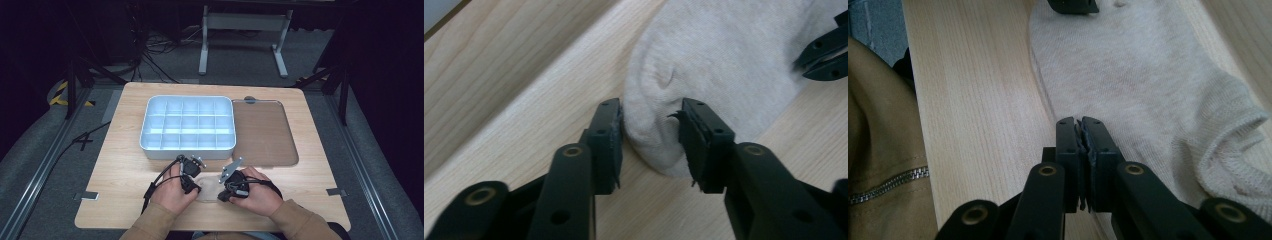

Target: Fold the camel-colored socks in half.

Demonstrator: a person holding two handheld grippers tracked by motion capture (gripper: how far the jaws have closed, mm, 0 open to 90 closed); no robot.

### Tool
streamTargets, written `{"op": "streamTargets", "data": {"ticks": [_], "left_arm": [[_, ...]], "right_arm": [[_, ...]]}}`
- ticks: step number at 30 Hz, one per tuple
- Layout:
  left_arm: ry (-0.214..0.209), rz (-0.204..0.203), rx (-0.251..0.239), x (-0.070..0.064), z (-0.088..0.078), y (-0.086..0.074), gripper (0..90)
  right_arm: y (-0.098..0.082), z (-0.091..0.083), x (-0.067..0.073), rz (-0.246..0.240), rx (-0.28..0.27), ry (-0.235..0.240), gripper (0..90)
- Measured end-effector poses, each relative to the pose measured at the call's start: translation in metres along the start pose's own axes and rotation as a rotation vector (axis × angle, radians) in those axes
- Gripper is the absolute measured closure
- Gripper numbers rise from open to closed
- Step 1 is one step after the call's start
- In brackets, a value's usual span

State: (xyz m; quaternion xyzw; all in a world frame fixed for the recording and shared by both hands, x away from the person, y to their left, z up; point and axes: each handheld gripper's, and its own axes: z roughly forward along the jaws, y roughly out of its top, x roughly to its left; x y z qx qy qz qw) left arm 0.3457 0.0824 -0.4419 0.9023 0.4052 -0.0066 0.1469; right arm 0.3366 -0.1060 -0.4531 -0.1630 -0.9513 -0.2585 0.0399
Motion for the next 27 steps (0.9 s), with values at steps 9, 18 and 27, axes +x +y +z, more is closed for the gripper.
{"op": "streamTargets", "data": {"ticks": [9,18,27], "left_arm": [[-0.060,0.005,0.005,0.001,0.001,0.001,83.8],[-0.077,0.004,0.030,0.004,-0.003,0.001,84.5],[-0.081,0.004,0.031,0.004,-0.019,-0.002,84.4]], "right_arm": [[-0.002,-0.001,0.001,0.005,-0.012,-0.003,83.7],[-0.004,-0.013,-0.006,0.043,-0.097,-0.005,83.9],[0.001,-0.010,-0.018,0.112,-0.209,-0.038,89.6]]}}
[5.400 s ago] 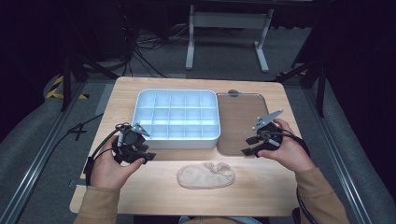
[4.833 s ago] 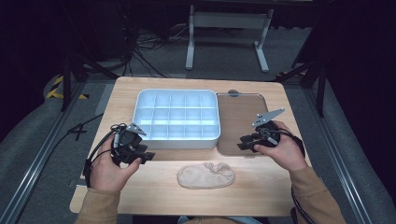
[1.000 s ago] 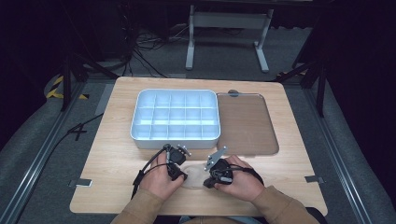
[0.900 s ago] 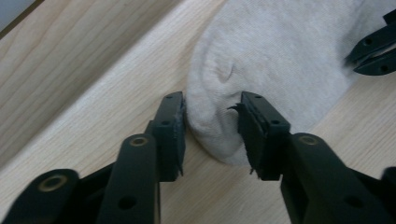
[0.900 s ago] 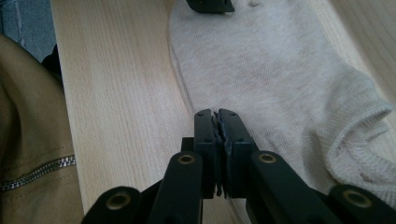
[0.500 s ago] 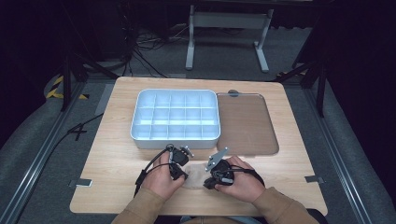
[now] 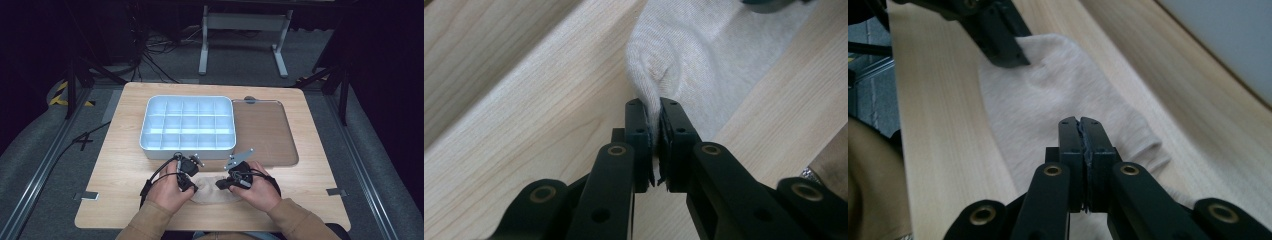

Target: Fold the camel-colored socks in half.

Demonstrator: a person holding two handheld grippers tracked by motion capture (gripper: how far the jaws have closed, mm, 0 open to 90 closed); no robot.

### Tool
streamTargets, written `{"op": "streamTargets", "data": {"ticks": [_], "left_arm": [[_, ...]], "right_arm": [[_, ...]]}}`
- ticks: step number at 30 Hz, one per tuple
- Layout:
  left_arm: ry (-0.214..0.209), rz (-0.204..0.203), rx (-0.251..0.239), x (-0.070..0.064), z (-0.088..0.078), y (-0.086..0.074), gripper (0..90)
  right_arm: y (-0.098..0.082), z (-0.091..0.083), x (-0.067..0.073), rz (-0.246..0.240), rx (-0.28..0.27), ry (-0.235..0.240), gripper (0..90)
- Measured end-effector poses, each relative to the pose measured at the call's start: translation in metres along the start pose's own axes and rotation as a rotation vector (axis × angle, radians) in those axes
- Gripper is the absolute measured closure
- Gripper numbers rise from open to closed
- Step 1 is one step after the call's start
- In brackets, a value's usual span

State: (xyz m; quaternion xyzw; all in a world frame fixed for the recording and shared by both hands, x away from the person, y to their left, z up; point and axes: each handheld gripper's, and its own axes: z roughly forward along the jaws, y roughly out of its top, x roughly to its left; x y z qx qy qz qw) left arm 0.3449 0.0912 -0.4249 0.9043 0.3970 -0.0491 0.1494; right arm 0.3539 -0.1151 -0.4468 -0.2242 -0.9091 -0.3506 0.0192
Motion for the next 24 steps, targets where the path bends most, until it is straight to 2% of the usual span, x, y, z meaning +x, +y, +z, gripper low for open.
{"op": "streamTargets", "data": {"ticks": [2,3,7,10,13,17,21,24], "left_arm": [[0.001,0.007,-0.007,-0.001,-0.002,0.000,84.4],[-0.004,-0.004,-0.008,-0.002,-0.004,0.000,84.4],[-0.009,0.004,-0.025,-0.002,-0.007,0.000,84.4],[-0.015,0.002,-0.030,-0.004,-0.010,0.000,84.4],[-0.017,0.002,-0.032,-0.005,-0.013,0.000,84.4],[-0.022,0.005,-0.036,-0.004,-0.014,-0.001,84.4],[-0.018,0.007,-0.029,-0.004,-0.018,-0.001,84.4],[-0.020,0.011,-0.033,-0.004,-0.020,0.001,84.4]], "right_arm": [[0.001,0.004,0.000,-0.009,-0.003,-0.009,89.6],[0.002,0.005,0.000,-0.012,0.001,-0.011,89.6],[0.000,0.014,0.001,-0.032,0.033,-0.036,89.6],[-0.002,0.019,0.000,-0.034,0.048,-0.033,89.5],[-0.002,0.020,-0.001,-0.020,0.040,-0.027,89.5],[-0.002,0.016,0.000,-0.024,0.024,-0.028,89.3],[-0.001,0.004,0.001,-0.017,-0.002,-0.030,88.9],[-0.004,0.001,0.001,-0.014,0.007,-0.030,88.4]]}}
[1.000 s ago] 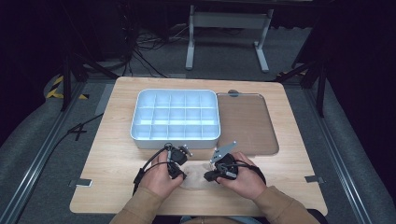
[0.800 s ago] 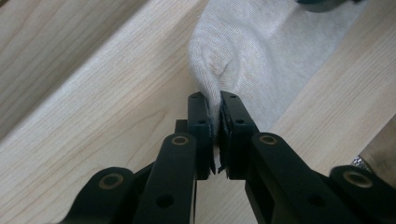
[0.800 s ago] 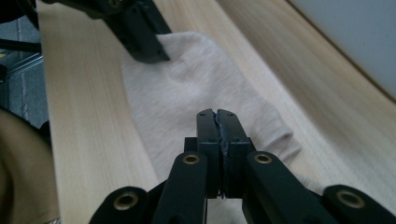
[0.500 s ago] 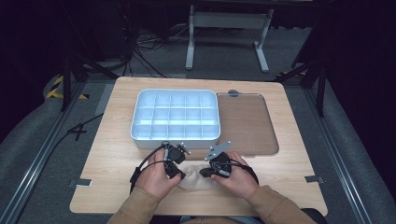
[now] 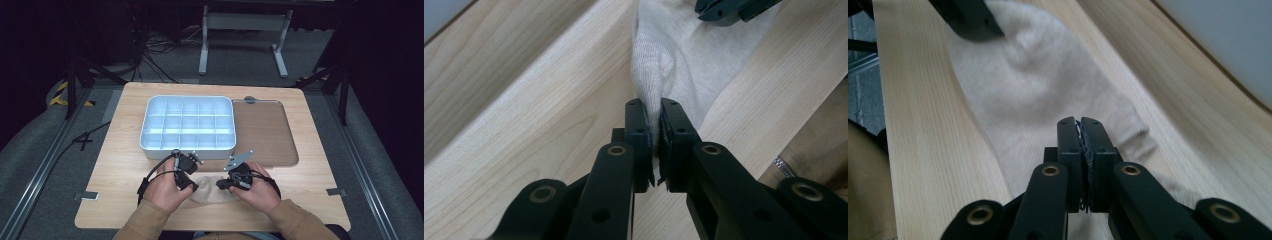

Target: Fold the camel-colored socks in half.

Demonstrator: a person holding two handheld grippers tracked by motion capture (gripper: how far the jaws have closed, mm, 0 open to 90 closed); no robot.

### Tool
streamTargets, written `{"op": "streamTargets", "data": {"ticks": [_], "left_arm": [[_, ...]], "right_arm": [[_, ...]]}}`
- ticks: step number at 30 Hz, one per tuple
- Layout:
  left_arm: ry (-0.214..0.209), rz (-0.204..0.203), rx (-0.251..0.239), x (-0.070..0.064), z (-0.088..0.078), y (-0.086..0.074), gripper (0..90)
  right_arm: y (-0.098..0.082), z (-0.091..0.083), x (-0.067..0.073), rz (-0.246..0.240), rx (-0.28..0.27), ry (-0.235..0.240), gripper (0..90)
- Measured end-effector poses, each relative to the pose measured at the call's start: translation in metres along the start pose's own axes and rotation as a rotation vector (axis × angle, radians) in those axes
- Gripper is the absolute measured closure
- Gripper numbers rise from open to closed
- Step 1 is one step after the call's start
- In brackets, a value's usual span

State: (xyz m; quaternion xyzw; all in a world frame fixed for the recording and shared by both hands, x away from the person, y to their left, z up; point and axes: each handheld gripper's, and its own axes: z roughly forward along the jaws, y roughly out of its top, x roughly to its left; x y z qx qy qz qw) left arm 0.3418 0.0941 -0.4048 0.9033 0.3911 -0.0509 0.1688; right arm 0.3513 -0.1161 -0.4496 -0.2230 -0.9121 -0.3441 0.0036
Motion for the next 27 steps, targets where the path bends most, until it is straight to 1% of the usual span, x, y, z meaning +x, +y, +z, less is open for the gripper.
{"op": "streamTargets", "data": {"ticks": [1,3,4,5,7,8,10,12,15,16,18,19,20,21,23,24,25,27], "left_arm": [[-0.006,-0.001,-0.001,-0.001,-0.001,0.000,84.4],[-0.011,0.002,0.006,-0.001,-0.003,0.001,84.4],[-0.015,0.008,0.004,-0.001,-0.003,0.001,84.3],[-0.015,0.009,0.008,-0.001,-0.004,0.001,84.3],[-0.011,0.009,0.011,0.000,-0.005,0.002,84.3],[-0.009,0.005,0.021,0.001,-0.006,0.003,84.3],[-0.010,-0.002,0.020,0.002,-0.008,0.003,84.3],[-0.014,0.000,0.021,0.003,-0.009,0.003,84.2],[-0.014,-0.003,0.035,0.004,-0.012,0.005,84.2],[-0.013,0.003,0.033,0.005,-0.012,0.006,84.2],[-0.015,0.001,0.034,0.004,-0.013,0.007,84.2],[-0.014,0.009,0.036,0.004,-0.013,0.008,84.2],[-0.017,0.006,0.033,0.003,-0.013,0.008,84.2],[-0.015,0.018,0.031,0.002,-0.013,0.009,84.2],[-0.018,0.022,0.025,0.002,-0.013,0.010,84.1],[-0.015,0.034,0.025,0.000,-0.013,0.011,84.1],[-0.023,0.039,0.024,-0.001,-0.013,0.012,84.1],[-0.035,0.048,0.009,-0.004,-0.013,0.015,84.0]], "right_arm": [[-0.003,-0.001,-0.001,0.003,0.005,-0.003,88.0],[-0.008,-0.005,-0.002,0.012,0.000,0.008,87.9],[-0.009,-0.008,-0.003,0.016,0.000,0.005,87.9],[-0.010,-0.010,-0.004,0.018,-0.006,0.002,88.2],[-0.013,-0.017,-0.005,0.036,-0.021,0.007,88.8],[-0.013,-0.019,-0.006,0.038,-0.027,0.006,88.9],[-0.016,-0.026,-0.010,0.053,-0.028,-0.011,89.1],[-0.019,-0.028,-0.013,0.065,-0.014,-0.023,89.1],[-0.024,-0.026,-0.015,0.070,0.009,-0.038,89.1],[-0.025,-0.025,-0.015,0.073,0.018,-0.042,89.1],[-0.027,-0.023,-0.015,0.072,0.033,-0.048,89.0],[-0.028,-0.022,-0.015,0.073,0.037,-0.051,89.0],[-0.029,-0.020,-0.016,0.077,0.042,-0.052,89.0],[-0.030,-0.018,-0.017,0.076,0.049,-0.054,89.2],[-0.032,-0.015,-0.018,0.076,0.039,-0.053,89.4],[-0.032,-0.015,-0.018,0.076,0.039,-0.053,89.4],[-0.032,-0.015,-0.017,0.057,0.044,-0.050,89.4],[-0.032,-0.014,-0.018,0.052,0.041,-0.051,89.4]]}}
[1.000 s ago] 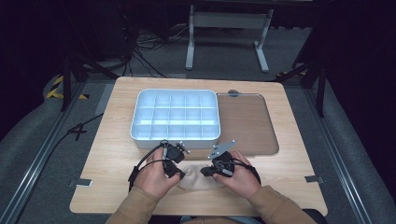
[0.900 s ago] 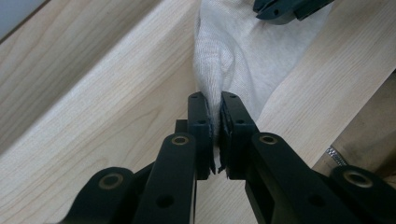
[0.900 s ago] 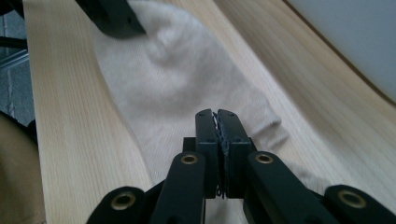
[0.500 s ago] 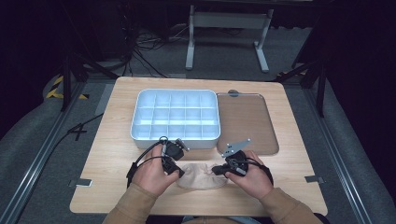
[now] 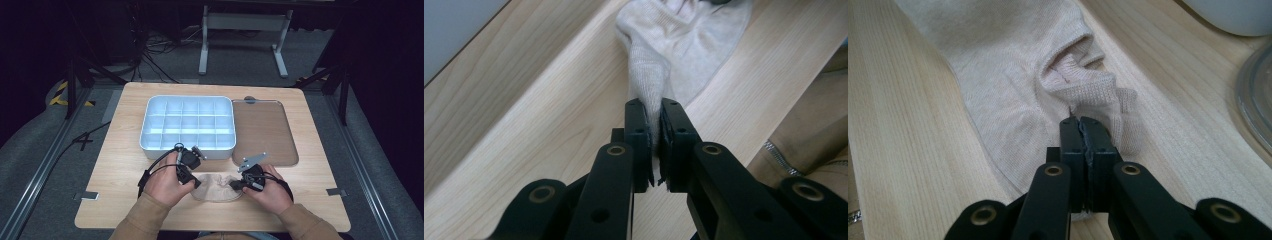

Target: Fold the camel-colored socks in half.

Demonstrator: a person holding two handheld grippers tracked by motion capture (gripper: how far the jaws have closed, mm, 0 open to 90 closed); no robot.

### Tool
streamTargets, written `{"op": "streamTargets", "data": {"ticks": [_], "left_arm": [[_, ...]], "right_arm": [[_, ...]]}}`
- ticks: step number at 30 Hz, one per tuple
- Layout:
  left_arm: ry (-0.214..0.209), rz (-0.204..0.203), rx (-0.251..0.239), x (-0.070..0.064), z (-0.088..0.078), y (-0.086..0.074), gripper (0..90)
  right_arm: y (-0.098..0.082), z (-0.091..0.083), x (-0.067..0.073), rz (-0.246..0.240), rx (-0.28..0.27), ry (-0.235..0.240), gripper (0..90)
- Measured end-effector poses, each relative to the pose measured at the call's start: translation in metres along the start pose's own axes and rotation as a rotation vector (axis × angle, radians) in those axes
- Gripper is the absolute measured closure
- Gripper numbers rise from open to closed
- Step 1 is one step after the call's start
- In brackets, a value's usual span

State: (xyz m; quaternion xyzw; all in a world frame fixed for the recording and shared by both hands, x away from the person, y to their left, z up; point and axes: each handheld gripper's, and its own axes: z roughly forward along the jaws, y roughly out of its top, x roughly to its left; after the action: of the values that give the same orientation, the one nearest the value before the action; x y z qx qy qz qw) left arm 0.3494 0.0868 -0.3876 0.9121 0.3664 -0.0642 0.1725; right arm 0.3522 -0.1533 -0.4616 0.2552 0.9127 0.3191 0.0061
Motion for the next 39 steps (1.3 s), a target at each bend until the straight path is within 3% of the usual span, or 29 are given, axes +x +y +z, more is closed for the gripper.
{"op": "streamTargets", "data": {"ticks": [8,16,27,39], "left_arm": [[-0.022,0.044,-0.051,-0.007,-0.002,0.010,84.1],[-0.045,0.054,-0.056,-0.011,0.001,0.017,84.0],[-0.060,0.085,-0.021,-0.019,0.019,0.033,83.9],[-0.052,0.076,-0.008,-0.019,0.036,0.041,83.7]], "right_arm": [[0.001,0.003,0.001,-0.027,-0.007,0.014,89.6],[0.005,0.007,0.003,-0.046,-0.012,0.044,89.6],[0.005,0.009,0.003,-0.040,-0.025,0.054,89.6],[0.002,0.007,0.004,-0.040,-0.034,0.051,89.1]]}}
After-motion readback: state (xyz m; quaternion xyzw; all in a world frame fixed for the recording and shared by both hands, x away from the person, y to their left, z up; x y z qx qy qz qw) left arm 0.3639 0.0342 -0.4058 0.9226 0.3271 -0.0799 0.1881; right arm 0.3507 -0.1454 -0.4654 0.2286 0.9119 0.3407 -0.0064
